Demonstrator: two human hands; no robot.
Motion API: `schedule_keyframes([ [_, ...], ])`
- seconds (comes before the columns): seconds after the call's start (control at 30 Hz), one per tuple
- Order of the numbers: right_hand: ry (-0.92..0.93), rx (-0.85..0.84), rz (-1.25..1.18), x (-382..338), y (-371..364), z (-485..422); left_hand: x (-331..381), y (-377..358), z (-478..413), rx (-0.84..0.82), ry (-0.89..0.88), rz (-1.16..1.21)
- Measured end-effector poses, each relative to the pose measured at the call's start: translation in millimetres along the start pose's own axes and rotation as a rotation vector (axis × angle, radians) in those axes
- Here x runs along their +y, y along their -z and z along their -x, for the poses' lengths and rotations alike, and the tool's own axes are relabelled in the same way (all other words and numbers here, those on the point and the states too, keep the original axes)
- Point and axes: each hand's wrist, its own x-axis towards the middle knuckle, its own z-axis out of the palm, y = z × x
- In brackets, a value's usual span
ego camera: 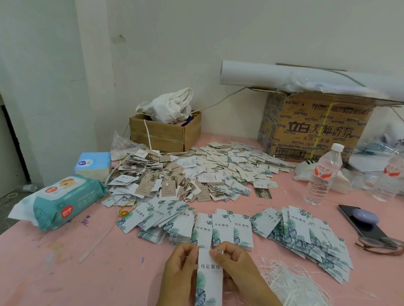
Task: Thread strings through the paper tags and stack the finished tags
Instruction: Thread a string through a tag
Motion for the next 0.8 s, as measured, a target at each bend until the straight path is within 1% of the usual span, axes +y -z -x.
schedule_keyframes([
  [0.07,0.025,0.031,-0.037,-1,1,0,3,1,-3,0.049,0.004,0.133],
  [0.17,0.071,0.058,-0.032,-1,3,-3,9,1,-3,0.020,0.011,0.345],
  [0.27,0.118,0.090,-0.004,2,4,-6,10,2,-1,0.001,0.034,0.427],
  [0.43,0.209,0.196,-0.113,3,16,-8,12,12,-6,0.119,0.042,0.588],
  [0.5,0.249,0.226,-0.141,3,19,-10,11,14,-7,0.158,0.028,0.564],
  [0.57,0.278,0.225,-0.136,3,17,-10,9,13,-9,0.193,-0.003,0.478],
  [0.67,0.297,0.201,-0.146,4,11,-11,5,11,-10,0.228,-0.099,0.271],
  [0.8,0.288,0.098,-0.153,5,3,-8,1,9,-6,0.169,-0.250,-0.056],
])
